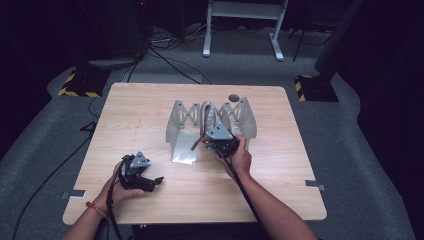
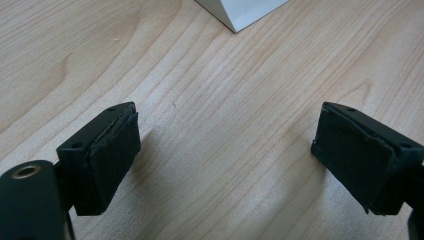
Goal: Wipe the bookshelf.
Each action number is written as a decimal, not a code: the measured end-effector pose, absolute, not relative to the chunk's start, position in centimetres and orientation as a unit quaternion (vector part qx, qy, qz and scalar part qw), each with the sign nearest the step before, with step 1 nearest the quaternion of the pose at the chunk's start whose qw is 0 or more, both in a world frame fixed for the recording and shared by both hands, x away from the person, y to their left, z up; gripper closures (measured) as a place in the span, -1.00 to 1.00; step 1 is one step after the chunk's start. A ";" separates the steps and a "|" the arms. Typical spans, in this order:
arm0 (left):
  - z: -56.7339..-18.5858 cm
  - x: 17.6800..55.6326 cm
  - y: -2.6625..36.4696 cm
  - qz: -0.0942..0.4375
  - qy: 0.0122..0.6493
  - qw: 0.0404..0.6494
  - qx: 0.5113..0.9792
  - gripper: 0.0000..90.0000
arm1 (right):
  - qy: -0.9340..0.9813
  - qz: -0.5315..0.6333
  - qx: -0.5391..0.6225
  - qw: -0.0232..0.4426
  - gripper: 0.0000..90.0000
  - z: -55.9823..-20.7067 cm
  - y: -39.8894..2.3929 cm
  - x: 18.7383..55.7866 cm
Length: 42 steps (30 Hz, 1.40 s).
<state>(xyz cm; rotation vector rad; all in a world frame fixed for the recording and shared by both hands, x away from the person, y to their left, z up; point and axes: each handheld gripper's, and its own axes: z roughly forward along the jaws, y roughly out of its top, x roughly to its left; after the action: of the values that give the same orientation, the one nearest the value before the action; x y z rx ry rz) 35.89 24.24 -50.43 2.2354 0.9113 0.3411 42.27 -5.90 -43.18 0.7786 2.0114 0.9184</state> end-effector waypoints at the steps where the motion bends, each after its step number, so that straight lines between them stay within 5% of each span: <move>1: -50.4 35.9 24.2 0.132 0.350 0.345 0.861 -0.74 | 0.784 0.370 0.305 0.394 0.60 -42.4 -6.0 42.2; 6: -50.4 35.9 24.3 0.132 0.350 0.344 0.861 -0.73 | 0.763 0.391 0.315 0.406 0.60 -40.7 -6.4 42.4; 19: -50.4 35.8 24.3 0.131 0.350 0.344 0.862 -0.73 | 0.826 0.314 0.320 0.341 0.60 -48.5 -4.9 42.7; 32: -50.4 35.8 24.3 0.130 0.350 0.344 0.861 -0.73 | 0.747 0.359 0.364 0.425 0.60 -43.9 -6.3 42.1; 42: -50.4 35.8 24.3 0.130 0.349 0.344 0.862 -0.73 | 0.777 0.322 0.368 0.396 0.60 -46.3 -6.3 43.6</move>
<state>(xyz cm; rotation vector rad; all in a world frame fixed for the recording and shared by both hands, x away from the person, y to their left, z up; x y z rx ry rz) 35.83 24.30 -50.40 2.2384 0.9070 0.3387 43.59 -6.29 -46.31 0.9336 1.9703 0.8160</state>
